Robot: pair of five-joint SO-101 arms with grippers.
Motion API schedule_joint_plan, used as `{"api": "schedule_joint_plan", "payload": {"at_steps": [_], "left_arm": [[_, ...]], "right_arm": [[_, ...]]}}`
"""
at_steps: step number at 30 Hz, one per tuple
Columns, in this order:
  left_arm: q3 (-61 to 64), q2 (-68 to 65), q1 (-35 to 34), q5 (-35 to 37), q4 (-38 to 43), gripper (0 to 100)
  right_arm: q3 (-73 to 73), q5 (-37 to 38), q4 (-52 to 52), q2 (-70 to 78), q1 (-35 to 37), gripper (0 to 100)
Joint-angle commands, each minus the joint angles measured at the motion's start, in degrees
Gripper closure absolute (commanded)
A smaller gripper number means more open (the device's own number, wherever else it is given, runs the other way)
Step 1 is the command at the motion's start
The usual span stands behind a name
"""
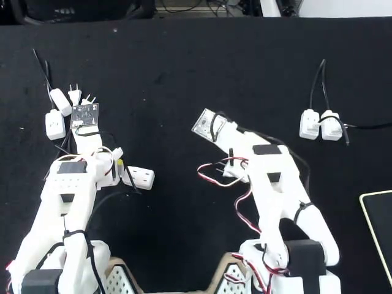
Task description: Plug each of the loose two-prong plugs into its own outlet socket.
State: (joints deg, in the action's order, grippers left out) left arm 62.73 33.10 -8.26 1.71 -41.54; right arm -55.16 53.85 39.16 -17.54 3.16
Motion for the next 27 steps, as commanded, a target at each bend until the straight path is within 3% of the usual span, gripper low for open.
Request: {"api": "schedule_joint_plan", "payload": {"at_steps": [1, 5, 27], "left_arm": [[-0.48, 1.14, -0.40, -0.09, 0.18, 80], [-0.48, 1.14, -0.40, -0.09, 0.18, 80], [-0.48, 1.14, -0.40, -0.18, 0.18, 80]], "right_arm": [[-2.51, -0.44, -0.97, -0.22, 2.46, 91.3], [-5.58, -0.44, -1.32, -0.40, 5.36, 91.3], [-5.14, -0.09, 8.53, -0.92, 5.89, 85.8]]}}
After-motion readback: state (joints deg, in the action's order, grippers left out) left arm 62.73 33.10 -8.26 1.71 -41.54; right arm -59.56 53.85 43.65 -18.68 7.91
